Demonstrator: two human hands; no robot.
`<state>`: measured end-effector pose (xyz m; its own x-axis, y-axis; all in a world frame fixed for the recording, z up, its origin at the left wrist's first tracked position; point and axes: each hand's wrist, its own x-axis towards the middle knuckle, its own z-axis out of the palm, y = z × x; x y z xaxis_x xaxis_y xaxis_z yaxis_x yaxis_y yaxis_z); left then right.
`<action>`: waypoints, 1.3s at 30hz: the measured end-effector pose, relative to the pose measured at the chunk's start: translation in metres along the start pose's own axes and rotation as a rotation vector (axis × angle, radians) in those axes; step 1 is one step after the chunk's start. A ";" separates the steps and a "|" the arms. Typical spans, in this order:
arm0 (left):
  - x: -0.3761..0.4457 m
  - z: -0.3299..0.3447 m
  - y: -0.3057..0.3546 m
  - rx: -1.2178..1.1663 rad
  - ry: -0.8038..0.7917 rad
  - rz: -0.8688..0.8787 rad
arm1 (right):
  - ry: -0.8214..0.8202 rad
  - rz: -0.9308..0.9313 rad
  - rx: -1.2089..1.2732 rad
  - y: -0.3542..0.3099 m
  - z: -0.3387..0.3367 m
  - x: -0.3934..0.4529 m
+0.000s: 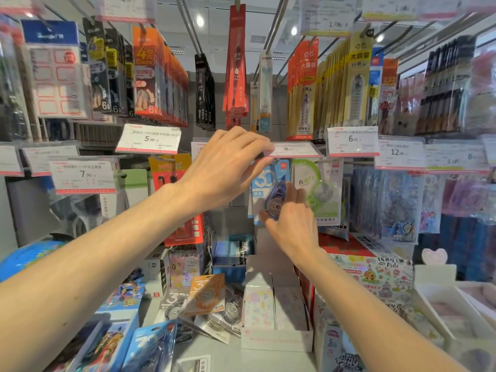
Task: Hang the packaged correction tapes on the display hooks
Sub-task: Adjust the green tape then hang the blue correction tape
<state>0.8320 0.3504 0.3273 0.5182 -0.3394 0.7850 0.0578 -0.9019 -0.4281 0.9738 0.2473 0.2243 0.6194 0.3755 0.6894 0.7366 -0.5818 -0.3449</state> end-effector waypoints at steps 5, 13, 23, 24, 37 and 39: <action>-0.017 0.001 0.002 0.000 0.068 0.057 | 0.002 -0.055 0.011 0.012 -0.009 -0.017; -0.117 -0.008 0.004 -0.122 -0.113 -0.083 | -0.221 -0.105 0.035 0.010 -0.002 -0.054; -0.256 0.016 -0.010 -0.160 -0.979 -0.500 | -0.902 0.029 0.264 -0.055 0.086 -0.120; -0.263 0.018 -0.010 -0.164 -1.019 -0.516 | -0.948 0.064 0.313 -0.060 0.096 -0.126; -0.295 0.036 -0.006 -0.200 -1.185 -0.610 | -1.087 0.453 0.642 -0.099 0.138 -0.156; -0.295 0.035 -0.006 -0.199 -1.161 -0.617 | -1.074 0.504 0.696 -0.098 0.139 -0.155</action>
<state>0.7085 0.4655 0.0825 0.8811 0.4701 -0.0521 0.4711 -0.8820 0.0082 0.8429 0.3468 0.0625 0.5268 0.7869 -0.3214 0.1575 -0.4620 -0.8728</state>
